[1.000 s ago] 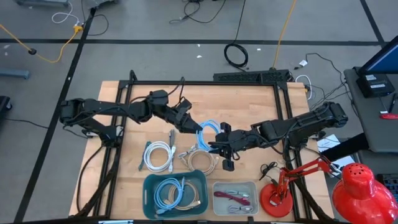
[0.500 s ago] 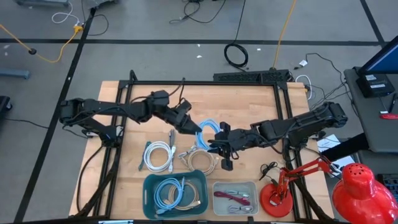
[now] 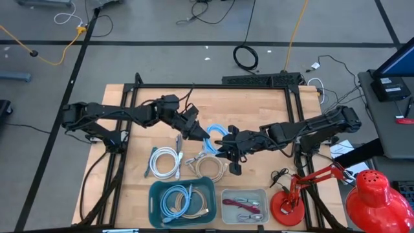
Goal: Pick & Place USB Port
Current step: Put the large blue charger cable into the dark blue bin
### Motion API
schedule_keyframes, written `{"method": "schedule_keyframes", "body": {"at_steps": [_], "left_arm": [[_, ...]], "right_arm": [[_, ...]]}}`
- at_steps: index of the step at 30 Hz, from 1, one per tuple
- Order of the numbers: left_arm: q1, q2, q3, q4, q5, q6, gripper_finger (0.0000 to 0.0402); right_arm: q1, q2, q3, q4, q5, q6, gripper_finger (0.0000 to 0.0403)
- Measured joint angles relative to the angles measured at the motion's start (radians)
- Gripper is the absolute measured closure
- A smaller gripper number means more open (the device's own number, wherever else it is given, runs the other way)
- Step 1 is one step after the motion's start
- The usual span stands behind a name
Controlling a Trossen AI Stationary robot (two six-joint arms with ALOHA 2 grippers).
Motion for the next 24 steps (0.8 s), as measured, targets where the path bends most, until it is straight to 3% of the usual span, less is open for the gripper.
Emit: {"method": "schedule_keyframes", "body": {"at_steps": [5, 6, 10, 14, 18, 24], "left_arm": [[-0.012, 0.002, 0.0, -0.016, -0.023, 0.036, 0.0357], [-0.012, 0.002, 0.0, -0.009, -0.033, 0.042, 0.0372], [-0.017, 0.003, 0.0, 0.0, -0.036, 0.041, 0.0374], [-0.062, -0.004, 0.0, -0.001, -0.012, 0.052, 0.0374], [-0.119, -0.016, 0.002, 0.003, 0.002, 0.05, 0.0374], [-0.236, -0.081, -0.002, -0.112, -0.06, 0.082, 0.0374]], "right_arm": [[0.0, 0.002, -0.001, -0.002, -0.026, 0.017, 0.0349], [0.0, 0.002, -0.001, -0.001, -0.024, 0.016, 0.0349], [0.0, 0.002, -0.001, 0.005, -0.032, 0.01, 0.0352], [0.0, 0.002, -0.002, 0.093, -0.179, -0.019, 0.0341], [0.009, -0.004, -0.002, 0.262, -0.306, 0.006, 0.0305], [0.041, -0.022, 0.067, 0.412, -0.326, 0.017, 0.0231]]}}
